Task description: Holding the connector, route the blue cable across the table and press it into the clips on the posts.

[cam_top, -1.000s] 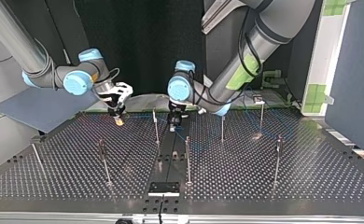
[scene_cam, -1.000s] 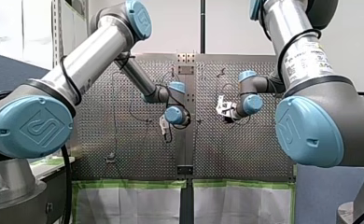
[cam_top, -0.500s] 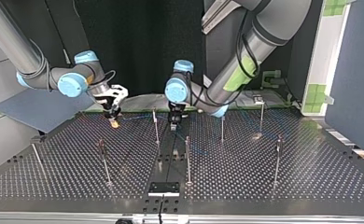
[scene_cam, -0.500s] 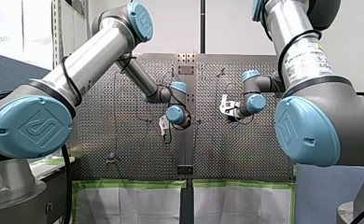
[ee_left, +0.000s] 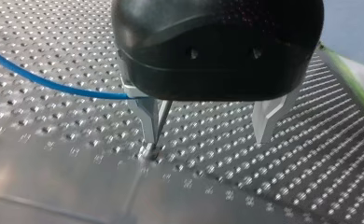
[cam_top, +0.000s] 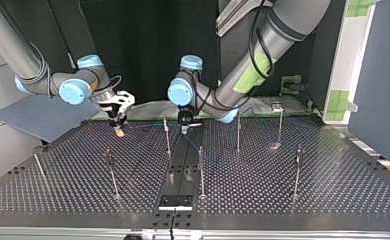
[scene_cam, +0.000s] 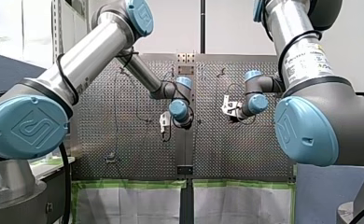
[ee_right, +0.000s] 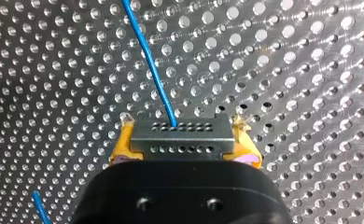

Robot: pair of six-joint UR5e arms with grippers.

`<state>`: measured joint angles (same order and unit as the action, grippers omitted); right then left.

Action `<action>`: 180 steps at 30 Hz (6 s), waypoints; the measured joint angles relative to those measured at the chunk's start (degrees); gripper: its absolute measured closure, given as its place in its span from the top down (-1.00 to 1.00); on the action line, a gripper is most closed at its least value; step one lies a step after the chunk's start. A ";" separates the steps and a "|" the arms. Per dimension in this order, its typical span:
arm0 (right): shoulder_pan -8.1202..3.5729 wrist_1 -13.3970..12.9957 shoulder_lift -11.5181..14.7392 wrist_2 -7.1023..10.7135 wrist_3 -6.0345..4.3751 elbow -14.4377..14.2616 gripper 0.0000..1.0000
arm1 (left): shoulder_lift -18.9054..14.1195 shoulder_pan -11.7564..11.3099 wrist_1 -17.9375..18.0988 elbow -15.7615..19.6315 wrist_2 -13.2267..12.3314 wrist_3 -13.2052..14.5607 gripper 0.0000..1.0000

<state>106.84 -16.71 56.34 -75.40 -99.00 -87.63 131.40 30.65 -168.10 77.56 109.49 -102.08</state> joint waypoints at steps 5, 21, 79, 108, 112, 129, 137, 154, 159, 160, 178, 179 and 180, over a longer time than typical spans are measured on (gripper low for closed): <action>-0.44 0.00 -0.02 -0.01 0.04 0.00 -1.00 | -0.58 2.65 -2.45 0.02 2.51 -0.11 0.97; -1.14 0.09 -0.03 0.10 0.22 -0.19 -1.00 | -4.99 9.76 -1.16 3.29 8.72 0.02 0.97; -3.69 1.90 0.14 5.58 4.10 -0.41 -1.00 | 17.33 12.74 -3.87 -24.68 16.23 -5.76 0.97; -3.49 3.09 1.60 6.13 3.55 0.51 -1.00 | 18.40 14.02 -4.18 -30.29 18.88 -7.88 -1.00; -3.61 3.70 3.61 6.14 2.77 0.78 -1.00 | 17.12 14.03 -6.10 -30.38 19.07 -8.14 -1.00; -3.76 7.71 13.64 6.66 -0.58 2.37 -1.00 | 7.50 14.07 -4.20 -23.22 19.43 -7.40 -1.00; -3.19 10.72 16.25 6.66 -0.68 2.38 -1.00 | 3.20 14.31 -5.11 -21.25 20.70 -6.77 -1.00; -3.26 11.66 18.84 6.86 -1.82 4.47 -1.00 | -4.60 12.72 -4.01 -23.23 19.25 -3.62 -1.00; -3.57 11.68 18.72 7.49 -2.32 5.28 -1.00 | -4.37 11.89 -4.45 -23.20 16.56 -3.57 -1.00; -3.65 11.69 18.66 7.79 -2.50 5.54 -1.00 | -4.26 11.76 -4.52 -23.21 16.27 -3.56 -1.00; -4.67 12.03 17.60 9.64 -3.49 7.84 -1.00 | -2.61 9.35 -1.89 -23.63 10.12 -3.64 -1.00; -4.76 12.03 17.41 9.64 -3.49 7.92 -1.00 | -2.09 9.15 -1.79 -23.97 9.55 -3.64 -1.00; -4.85 12.03 17.23 9.65 -3.49 8.01 -1.00 | -1.69 9.02 -1.69 -24.26 9.22 -3.64 -1.00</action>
<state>101.99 -4.67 73.57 -65.74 -102.49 -79.61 129.70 39.66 -169.79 53.30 118.71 -105.72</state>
